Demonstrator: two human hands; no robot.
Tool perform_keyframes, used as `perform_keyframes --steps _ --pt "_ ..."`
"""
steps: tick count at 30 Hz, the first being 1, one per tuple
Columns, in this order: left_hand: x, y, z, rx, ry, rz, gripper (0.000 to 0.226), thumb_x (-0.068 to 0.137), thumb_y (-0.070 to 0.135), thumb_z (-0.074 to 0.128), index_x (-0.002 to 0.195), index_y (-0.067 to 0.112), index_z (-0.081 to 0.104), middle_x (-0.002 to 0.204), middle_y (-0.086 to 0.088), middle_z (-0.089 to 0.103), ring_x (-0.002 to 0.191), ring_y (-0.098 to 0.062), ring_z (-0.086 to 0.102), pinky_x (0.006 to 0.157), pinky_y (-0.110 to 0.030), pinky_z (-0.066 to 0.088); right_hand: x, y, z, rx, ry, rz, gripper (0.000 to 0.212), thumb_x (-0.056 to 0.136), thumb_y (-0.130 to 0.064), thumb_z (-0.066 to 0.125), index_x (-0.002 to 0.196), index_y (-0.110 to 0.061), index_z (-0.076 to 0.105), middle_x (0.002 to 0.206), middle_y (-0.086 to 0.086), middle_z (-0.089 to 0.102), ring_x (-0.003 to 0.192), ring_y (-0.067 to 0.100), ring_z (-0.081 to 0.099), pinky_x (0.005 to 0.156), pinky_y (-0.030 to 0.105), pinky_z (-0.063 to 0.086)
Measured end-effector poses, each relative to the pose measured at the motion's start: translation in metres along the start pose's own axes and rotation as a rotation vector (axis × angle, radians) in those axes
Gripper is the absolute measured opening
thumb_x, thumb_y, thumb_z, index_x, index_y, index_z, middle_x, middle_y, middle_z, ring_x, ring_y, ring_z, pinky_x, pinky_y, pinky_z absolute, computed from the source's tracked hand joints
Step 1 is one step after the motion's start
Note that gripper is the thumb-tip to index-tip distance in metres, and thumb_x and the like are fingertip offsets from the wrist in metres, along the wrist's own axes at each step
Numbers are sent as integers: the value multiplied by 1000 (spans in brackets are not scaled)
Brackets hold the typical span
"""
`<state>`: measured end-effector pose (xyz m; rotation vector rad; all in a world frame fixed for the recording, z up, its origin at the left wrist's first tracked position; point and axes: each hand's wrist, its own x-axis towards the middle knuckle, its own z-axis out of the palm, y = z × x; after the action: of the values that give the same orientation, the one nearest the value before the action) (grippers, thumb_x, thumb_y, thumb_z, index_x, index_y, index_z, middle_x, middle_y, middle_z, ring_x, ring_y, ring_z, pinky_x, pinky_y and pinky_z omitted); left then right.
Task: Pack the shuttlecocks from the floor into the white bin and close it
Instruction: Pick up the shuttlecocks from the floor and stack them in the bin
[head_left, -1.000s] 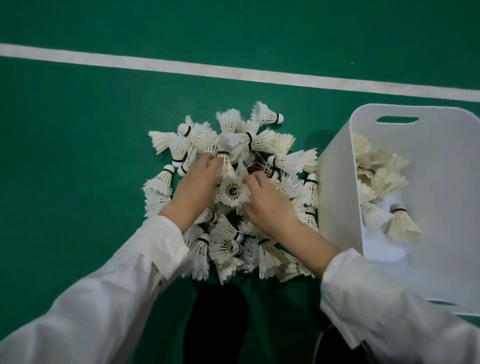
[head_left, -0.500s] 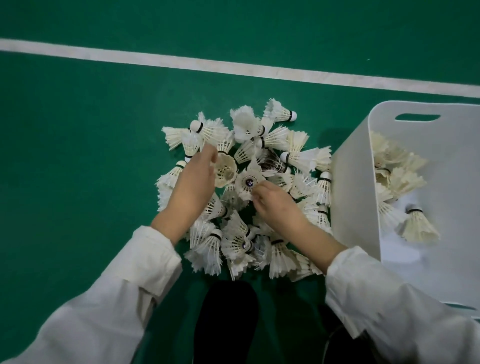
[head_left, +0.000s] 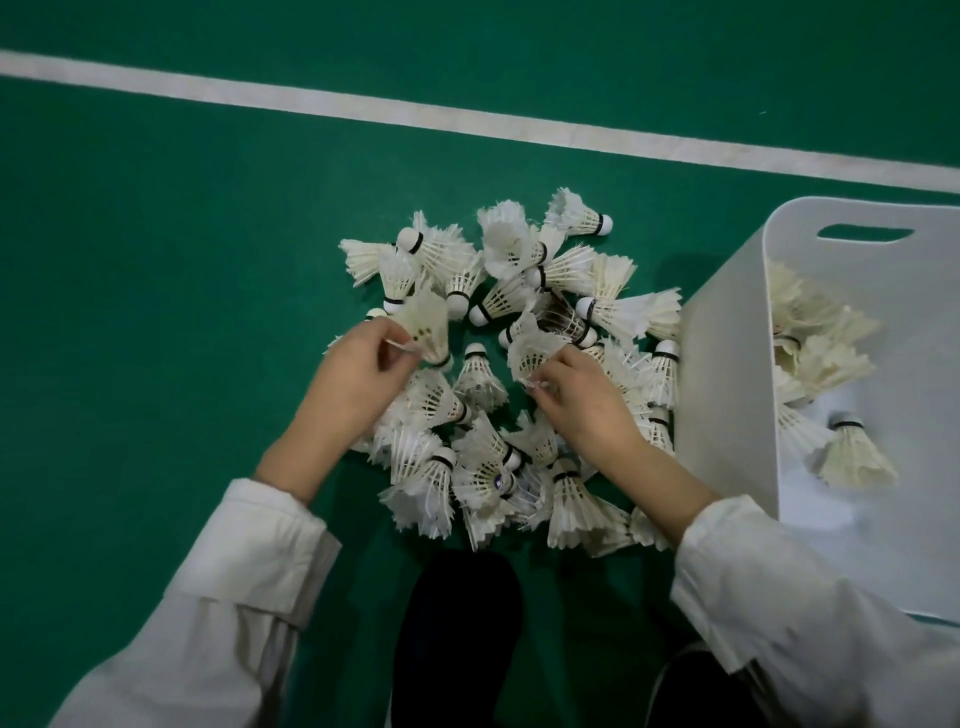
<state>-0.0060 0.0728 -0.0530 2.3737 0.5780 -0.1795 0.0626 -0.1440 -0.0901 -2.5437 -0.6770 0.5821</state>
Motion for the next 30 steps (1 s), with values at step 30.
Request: perform_keyframes --steps 30 --pt "-7 13 16 237 121 206 16 89 29 57 100 20 65 85 4 68 75 -12 54 74 -26 38 -6 -12 -33 -162 -53 -206 25 96 -28 45 106 -14 63 104 0 60 94 19 59 76 35 52"
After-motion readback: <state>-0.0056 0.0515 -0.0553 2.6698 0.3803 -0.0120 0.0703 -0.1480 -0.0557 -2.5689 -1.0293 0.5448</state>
